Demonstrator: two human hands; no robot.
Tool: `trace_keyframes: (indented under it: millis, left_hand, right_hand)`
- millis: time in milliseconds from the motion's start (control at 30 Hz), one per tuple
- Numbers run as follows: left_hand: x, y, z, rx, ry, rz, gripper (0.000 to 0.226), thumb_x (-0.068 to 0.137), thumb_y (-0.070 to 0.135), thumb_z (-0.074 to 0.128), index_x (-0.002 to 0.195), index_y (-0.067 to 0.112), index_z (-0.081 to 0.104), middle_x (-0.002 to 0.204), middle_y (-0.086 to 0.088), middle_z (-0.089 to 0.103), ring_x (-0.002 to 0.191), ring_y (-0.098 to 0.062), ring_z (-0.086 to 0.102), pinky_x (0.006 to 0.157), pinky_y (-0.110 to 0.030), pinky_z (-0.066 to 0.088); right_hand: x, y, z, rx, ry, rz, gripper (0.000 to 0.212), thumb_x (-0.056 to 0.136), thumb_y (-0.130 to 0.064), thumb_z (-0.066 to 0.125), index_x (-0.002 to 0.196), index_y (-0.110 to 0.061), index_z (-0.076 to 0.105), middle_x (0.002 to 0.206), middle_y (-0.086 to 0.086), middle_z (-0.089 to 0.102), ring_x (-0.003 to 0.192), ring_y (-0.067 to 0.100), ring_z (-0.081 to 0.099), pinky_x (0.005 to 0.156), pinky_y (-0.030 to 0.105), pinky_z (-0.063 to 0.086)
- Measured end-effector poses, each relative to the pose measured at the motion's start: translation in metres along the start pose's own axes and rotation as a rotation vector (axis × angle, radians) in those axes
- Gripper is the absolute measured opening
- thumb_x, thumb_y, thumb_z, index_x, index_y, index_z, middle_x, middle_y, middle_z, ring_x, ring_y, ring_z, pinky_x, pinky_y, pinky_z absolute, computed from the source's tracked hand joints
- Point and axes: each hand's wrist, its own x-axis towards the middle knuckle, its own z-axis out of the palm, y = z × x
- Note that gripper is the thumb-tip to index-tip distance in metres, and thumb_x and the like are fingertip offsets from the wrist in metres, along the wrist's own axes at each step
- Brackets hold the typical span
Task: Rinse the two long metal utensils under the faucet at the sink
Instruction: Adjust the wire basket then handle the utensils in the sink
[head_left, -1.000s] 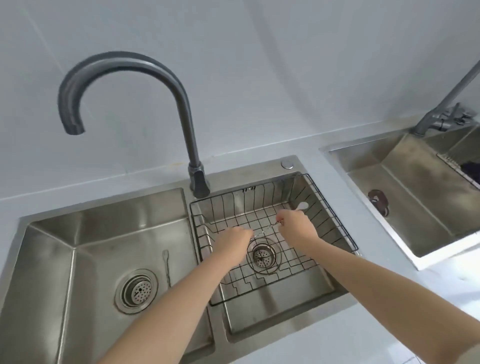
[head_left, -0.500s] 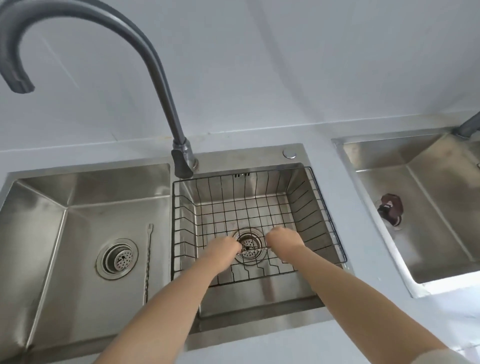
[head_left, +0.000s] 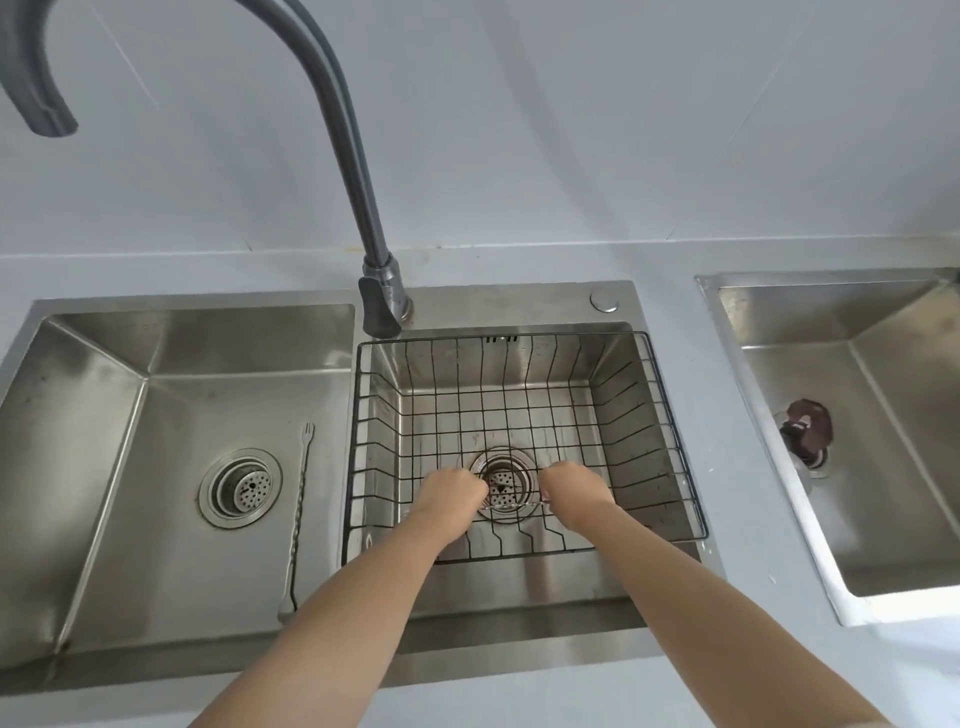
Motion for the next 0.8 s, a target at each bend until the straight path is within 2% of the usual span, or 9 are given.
trace_keyframes:
  millis: [100,233,367,433,500,600,667,733,800]
  left_hand:
    - [-0.006,-0.01,-0.007,-0.099,0.046,-0.001,0.015,0.09,0.006,0.05,0.098,0.001,0.062,0.103,-0.014,0.067,0.099,-0.031,0.062,0.083,-0.039,0.05]
    - [-0.025,-0.038,-0.023,-0.253,0.223,-0.065,0.019,0.094,0.016,0.047,0.1,0.005,0.061,0.103,-0.008,0.065,0.097,-0.025,0.063,0.082,-0.036,0.053]
    - [-0.059,-0.083,-0.031,-0.386,0.507,-0.243,0.021,0.093,0.023,0.048,0.095,0.008,0.063,0.098,-0.006,0.067,0.09,-0.023,0.064,0.074,-0.031,0.05]
    - [-0.076,-0.109,-0.027,-0.424,0.566,-0.378,0.019,0.091,0.02,0.051,0.093,0.006,0.064,0.096,-0.011,0.068,0.088,-0.03,0.064,0.069,-0.032,0.047]
    - [-0.092,-0.134,-0.018,-0.463,0.538,-0.513,0.018,0.089,0.018,0.052,0.092,0.003,0.063,0.098,-0.016,0.067,0.09,-0.034,0.063,0.067,-0.035,0.045]
    - [-0.112,-0.162,0.002,-0.513,0.429,-0.698,0.019,0.088,0.015,0.048,0.097,0.005,0.062,0.105,-0.017,0.065,0.098,-0.036,0.061,0.076,-0.038,0.049]
    - [-0.117,-0.175,0.019,-0.533,0.324,-0.778,0.022,0.087,0.011,0.045,0.1,0.007,0.062,0.109,-0.016,0.065,0.101,-0.036,0.061,0.08,-0.038,0.05]
    - [-0.115,-0.182,0.037,-0.572,0.215,-0.825,0.024,0.089,0.011,0.046,0.107,0.01,0.061,0.115,-0.015,0.063,0.107,-0.035,0.06,0.085,-0.037,0.05]
    - [-0.107,-0.188,0.057,-0.61,0.122,-0.829,0.022,0.09,0.012,0.049,0.109,0.011,0.06,0.116,-0.013,0.064,0.108,-0.032,0.06,0.082,-0.035,0.049]
  right_hand:
    - [0.0,-0.002,-0.01,0.038,0.025,0.019,0.03,0.089,0.003,0.045,0.114,-0.008,0.057,0.12,0.011,0.058,0.107,0.03,0.059,0.083,0.034,0.049]
    - [-0.001,-0.019,-0.046,0.142,0.141,-0.002,0.026,0.093,-0.014,0.046,0.116,-0.012,0.057,0.118,0.007,0.06,0.105,0.026,0.059,0.08,0.032,0.047]
    - [-0.004,-0.062,-0.098,0.201,0.294,-0.138,0.025,0.094,-0.019,0.045,0.113,-0.011,0.058,0.113,0.006,0.062,0.101,0.025,0.059,0.079,0.032,0.049]
    - [-0.004,-0.092,-0.12,0.181,0.336,-0.242,0.015,0.095,-0.018,0.043,0.1,-0.014,0.057,0.1,0.006,0.059,0.093,0.024,0.057,0.073,0.03,0.044]
    - [0.002,-0.124,-0.135,0.143,0.349,-0.342,0.011,0.095,-0.018,0.042,0.094,-0.015,0.053,0.096,0.007,0.057,0.092,0.024,0.055,0.075,0.032,0.043]
    - [0.024,-0.174,-0.138,0.012,0.317,-0.485,0.028,0.095,-0.021,0.043,0.119,-0.014,0.055,0.122,0.007,0.057,0.112,0.028,0.054,0.085,0.036,0.045]
    - [0.039,-0.205,-0.131,-0.102,0.252,-0.552,0.032,0.096,-0.022,0.043,0.126,-0.015,0.052,0.131,0.007,0.053,0.119,0.028,0.05,0.09,0.038,0.045]
    - [0.056,-0.232,-0.119,-0.223,0.217,-0.613,0.032,0.096,-0.019,0.043,0.125,-0.013,0.053,0.129,0.008,0.054,0.119,0.028,0.051,0.091,0.039,0.045]
    - [0.075,-0.256,-0.103,-0.361,0.202,-0.66,0.03,0.095,-0.013,0.043,0.123,-0.011,0.054,0.124,0.009,0.057,0.114,0.029,0.054,0.085,0.039,0.047]
